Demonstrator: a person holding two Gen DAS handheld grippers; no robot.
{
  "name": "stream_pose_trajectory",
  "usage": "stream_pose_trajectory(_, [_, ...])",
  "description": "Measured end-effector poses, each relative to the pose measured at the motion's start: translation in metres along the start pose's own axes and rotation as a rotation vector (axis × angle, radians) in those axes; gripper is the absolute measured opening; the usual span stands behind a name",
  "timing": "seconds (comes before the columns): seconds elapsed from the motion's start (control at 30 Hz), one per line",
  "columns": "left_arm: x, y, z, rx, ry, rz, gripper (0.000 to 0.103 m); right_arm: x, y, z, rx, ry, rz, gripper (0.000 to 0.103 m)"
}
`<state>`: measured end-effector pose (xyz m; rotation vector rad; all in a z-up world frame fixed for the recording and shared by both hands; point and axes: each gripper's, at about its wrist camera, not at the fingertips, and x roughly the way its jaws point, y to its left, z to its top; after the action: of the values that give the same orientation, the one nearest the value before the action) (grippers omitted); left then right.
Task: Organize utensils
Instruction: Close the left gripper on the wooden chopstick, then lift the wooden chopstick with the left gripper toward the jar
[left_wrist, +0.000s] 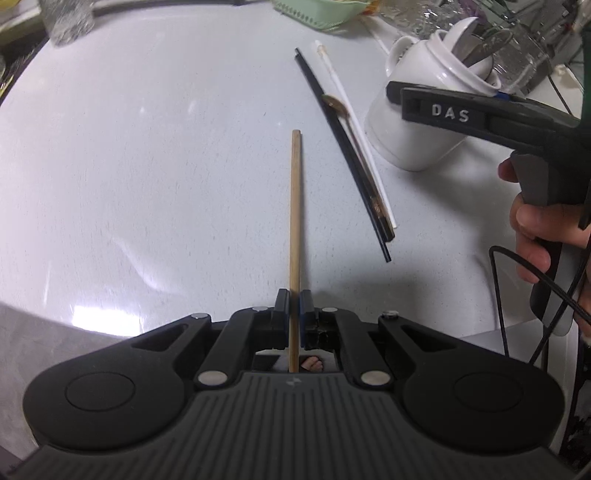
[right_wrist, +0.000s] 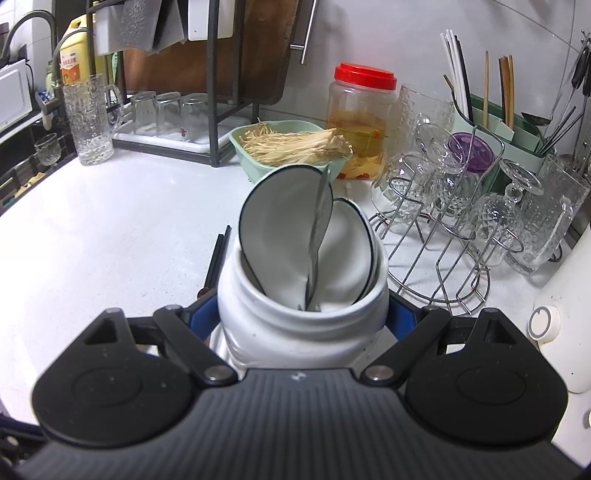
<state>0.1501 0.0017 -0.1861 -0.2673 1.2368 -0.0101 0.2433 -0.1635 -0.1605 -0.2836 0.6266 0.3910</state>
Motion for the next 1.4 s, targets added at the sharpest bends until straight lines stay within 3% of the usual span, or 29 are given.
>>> stream_pose_trajectory(0.17, [0.007, 0.015, -0.007, -0.081, 0.026, -0.028, 0.006, 0.001, -0.001, 0.001, -0.014, 0.000, 0.016, 0.092])
stream_pose_trajectory(0.33, [0.004, 0.017, -0.017, -0.080, 0.041, -0.021, 0.008, 0.001, -0.002, 0.001, -0.023, -0.001, 0.026, 0.092])
stream_pose_trajectory(0.43, [0.003, 0.018, -0.025, -0.102, 0.064, -0.037, 0.028, 0.001, -0.002, 0.001, -0.024, -0.001, 0.028, 0.092])
stream_pose_trajectory(0.53, [0.006, 0.016, -0.034, -0.094, 0.078, -0.029, 0.030, 0.001, -0.002, 0.001, -0.024, -0.001, 0.029, 0.092])
stream_pose_trajectory(0.63, [0.011, 0.014, -0.041, -0.106, 0.085, -0.054, 0.030, 0.001, -0.002, 0.002, -0.031, 0.003, 0.035, 0.092])
stream_pose_trajectory(0.73, [0.020, 0.011, -0.045, -0.095, 0.092, -0.032, 0.027, -0.001, -0.001, 0.000, -0.037, 0.000, 0.044, 0.092])
stream_pose_trajectory(0.87, [0.025, 0.014, -0.049, -0.099, 0.100, -0.039, 0.006, -0.003, 0.001, -0.002, -0.045, -0.003, 0.051, 0.092])
stream_pose_trajectory(1.07, [0.004, 0.006, -0.036, -0.004, 0.053, -0.062, 0.005, -0.005, 0.004, -0.002, -0.033, -0.006, 0.038, 0.092])
stream_pose_trajectory(1.4, [-0.024, 0.005, 0.023, 0.157, 0.037, -0.134, 0.005, -0.006, 0.009, -0.003, 0.024, -0.003, -0.020, 0.092])
